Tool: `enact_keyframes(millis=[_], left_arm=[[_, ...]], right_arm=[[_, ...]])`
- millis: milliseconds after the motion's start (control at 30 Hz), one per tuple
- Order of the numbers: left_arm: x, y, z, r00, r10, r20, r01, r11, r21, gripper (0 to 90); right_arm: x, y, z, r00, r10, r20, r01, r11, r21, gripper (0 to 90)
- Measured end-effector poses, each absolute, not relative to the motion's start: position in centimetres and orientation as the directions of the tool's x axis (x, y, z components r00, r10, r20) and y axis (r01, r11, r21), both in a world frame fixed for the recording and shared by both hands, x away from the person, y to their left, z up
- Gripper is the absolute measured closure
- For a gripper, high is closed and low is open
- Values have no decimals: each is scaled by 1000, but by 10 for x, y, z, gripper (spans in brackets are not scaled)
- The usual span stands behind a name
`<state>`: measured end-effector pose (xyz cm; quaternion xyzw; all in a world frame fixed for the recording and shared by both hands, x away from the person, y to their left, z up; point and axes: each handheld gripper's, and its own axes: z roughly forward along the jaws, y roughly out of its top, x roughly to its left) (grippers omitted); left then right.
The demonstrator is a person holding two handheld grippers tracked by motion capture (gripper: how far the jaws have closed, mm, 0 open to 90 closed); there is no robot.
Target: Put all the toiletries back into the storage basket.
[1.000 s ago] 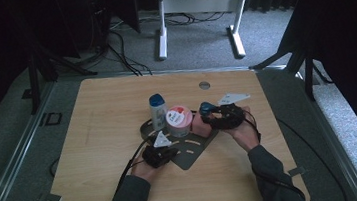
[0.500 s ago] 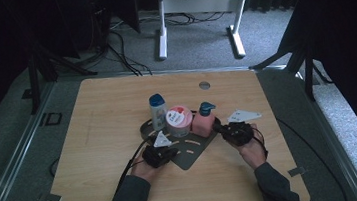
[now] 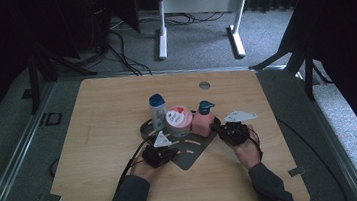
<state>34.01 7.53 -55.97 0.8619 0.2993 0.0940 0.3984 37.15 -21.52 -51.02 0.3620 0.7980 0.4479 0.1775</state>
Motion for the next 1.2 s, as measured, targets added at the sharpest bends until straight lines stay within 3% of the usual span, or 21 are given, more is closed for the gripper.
enact_keyframes(millis=[1200], left_arm=[[340,75,-560,799,596,-78,445,-498,744,900]], right_arm=[[378,-216,-520,-653,756,55,440,319,839,889]])
